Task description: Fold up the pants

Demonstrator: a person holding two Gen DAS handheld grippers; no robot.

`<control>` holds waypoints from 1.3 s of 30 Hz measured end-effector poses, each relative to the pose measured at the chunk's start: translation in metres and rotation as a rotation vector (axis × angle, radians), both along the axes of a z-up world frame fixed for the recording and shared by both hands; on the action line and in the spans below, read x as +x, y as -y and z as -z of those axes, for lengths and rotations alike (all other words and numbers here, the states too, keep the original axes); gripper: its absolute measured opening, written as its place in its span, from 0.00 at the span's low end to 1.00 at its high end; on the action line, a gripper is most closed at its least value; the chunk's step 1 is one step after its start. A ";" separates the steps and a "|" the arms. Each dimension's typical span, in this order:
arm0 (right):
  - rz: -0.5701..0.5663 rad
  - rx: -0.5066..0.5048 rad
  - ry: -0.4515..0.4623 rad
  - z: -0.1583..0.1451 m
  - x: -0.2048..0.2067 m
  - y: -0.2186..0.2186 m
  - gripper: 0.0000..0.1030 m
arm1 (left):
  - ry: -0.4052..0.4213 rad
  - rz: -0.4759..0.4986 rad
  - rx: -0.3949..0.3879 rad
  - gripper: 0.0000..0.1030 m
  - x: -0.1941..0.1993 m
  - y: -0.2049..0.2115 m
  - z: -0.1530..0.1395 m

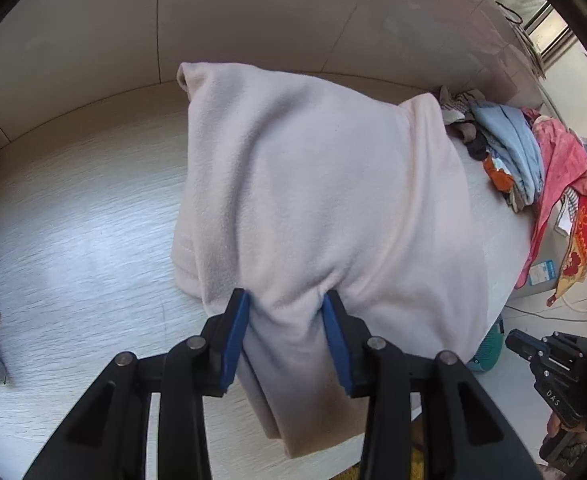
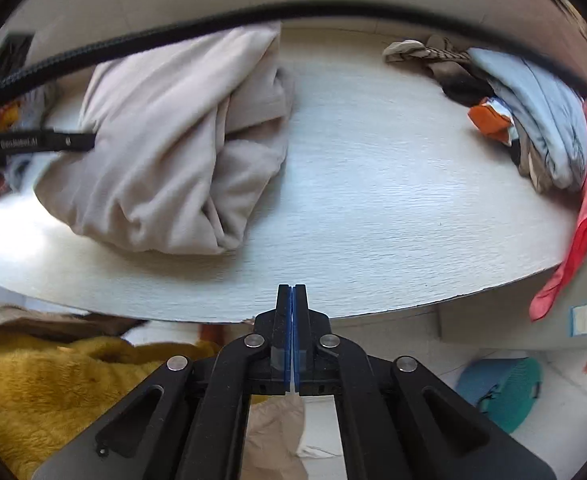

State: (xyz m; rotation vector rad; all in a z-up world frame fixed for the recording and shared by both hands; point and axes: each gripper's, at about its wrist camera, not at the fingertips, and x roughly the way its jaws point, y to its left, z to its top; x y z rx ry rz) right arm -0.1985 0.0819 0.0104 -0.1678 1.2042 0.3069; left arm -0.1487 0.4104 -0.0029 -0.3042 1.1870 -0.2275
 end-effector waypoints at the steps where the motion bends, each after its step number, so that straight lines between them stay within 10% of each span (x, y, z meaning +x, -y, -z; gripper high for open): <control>1: -0.001 0.064 0.009 -0.005 0.002 -0.003 0.01 | 0.009 0.008 0.000 0.39 -0.002 0.000 -0.006; 6: -0.074 0.166 -0.003 0.006 0.017 -0.033 0.36 | 0.055 0.047 -0.009 0.39 -0.017 0.005 -0.031; 9: -0.073 0.182 -0.035 0.028 0.029 -0.046 0.33 | 0.043 0.053 0.004 0.39 -0.018 0.009 -0.027; 11: -0.067 0.178 -0.032 0.029 0.032 -0.049 0.06 | 0.019 0.041 0.036 0.39 -0.015 0.011 -0.019; 15: -0.010 0.230 -0.031 0.013 0.020 -0.012 0.05 | -0.027 0.017 0.067 0.46 -0.013 0.009 0.002; 18: 0.019 0.048 -0.076 0.034 0.017 0.010 0.01 | -0.034 0.022 0.080 0.46 -0.012 0.013 0.006; 23: 0.051 0.150 -0.004 0.008 0.027 0.016 0.02 | 0.039 -0.005 0.044 0.43 -0.005 0.006 -0.027; 27: 0.023 0.337 0.013 -0.003 0.065 -0.013 0.41 | 0.104 -0.017 0.073 0.43 0.017 0.007 -0.047; 31: -0.037 0.283 -0.012 0.016 0.097 -0.058 0.38 | 0.117 -0.024 0.107 0.43 0.046 0.016 -0.038; 33: -0.054 0.230 -0.015 0.022 0.100 -0.070 0.07 | 0.105 -0.013 0.135 0.42 0.057 0.024 -0.028; 39: -0.027 0.225 0.041 0.000 0.081 -0.038 0.05 | 0.081 -0.025 0.200 0.41 0.063 0.026 -0.006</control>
